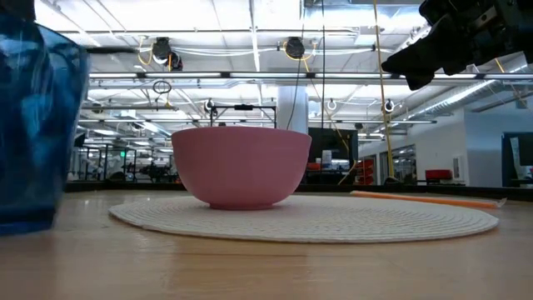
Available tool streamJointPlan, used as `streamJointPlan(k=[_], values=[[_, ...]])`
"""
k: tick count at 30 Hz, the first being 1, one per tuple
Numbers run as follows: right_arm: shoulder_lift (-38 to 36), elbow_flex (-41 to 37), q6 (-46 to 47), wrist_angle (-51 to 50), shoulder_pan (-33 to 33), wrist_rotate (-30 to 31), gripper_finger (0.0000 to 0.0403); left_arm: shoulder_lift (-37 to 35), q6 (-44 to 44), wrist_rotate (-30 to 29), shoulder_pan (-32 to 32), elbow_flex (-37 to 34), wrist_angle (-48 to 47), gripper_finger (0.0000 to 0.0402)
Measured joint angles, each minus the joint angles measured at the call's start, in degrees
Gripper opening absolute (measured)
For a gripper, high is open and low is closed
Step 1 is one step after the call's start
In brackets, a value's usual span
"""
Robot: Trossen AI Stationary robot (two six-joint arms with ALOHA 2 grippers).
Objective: Pick & Place Utensil
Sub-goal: Put the green spoon into the pink bowl
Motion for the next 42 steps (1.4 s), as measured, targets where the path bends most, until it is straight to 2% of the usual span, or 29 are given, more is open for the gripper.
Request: streamJointPlan(k=[6, 9, 13, 17, 20, 35, 38, 42], values=[[0.0, 0.0, 0.0, 0.0, 0.0, 0.0, 0.0075, -4.2, -3.6, -0.6, -1.0, 0.0, -0.1, 0.0140], [0.0, 0.0, 0.0, 0.0, 0.0, 0.0, 0.0075, -6.6, -13.1, 0.4, -0.2, 0.1, -1.2, 0.0140], [0.0, 0.0, 0.0, 0.1, 0.0, 0.0, 0.0075, -9.4, -28.6, 5.6, 1.2, 0.1, -2.1, 0.0140], [0.0, 0.0, -0.2, 0.1, 0.0, 0.0, 0.0075, -10.0, -36.2, 10.2, 1.9, 0.2, -3.9, 0.0140], [0.0, 0.0, -0.2, 0.0, 0.0, 0.0, 0.0075, -10.0, -39.1, 12.0, 2.0, 0.2, -4.2, 0.0141], [0.0, 0.0, -0.2, -2.6, 0.0, 0.0, 0.0075, -8.8, -47.1, 12.6, 2.0, -0.6, 0.7, 0.0141], [0.0, 0.0, -0.5, -3.0, 0.0, 0.0, 0.0075, -8.0, -48.4, 13.7, 2.0, -2.3, 4.2, 0.0141], [0.0, 0.0, -0.5, -3.0, 0.0, 0.0, 0.0075, -7.7, -48.7, 13.8, 2.0, -6.0, 13.3, 0.0141]])
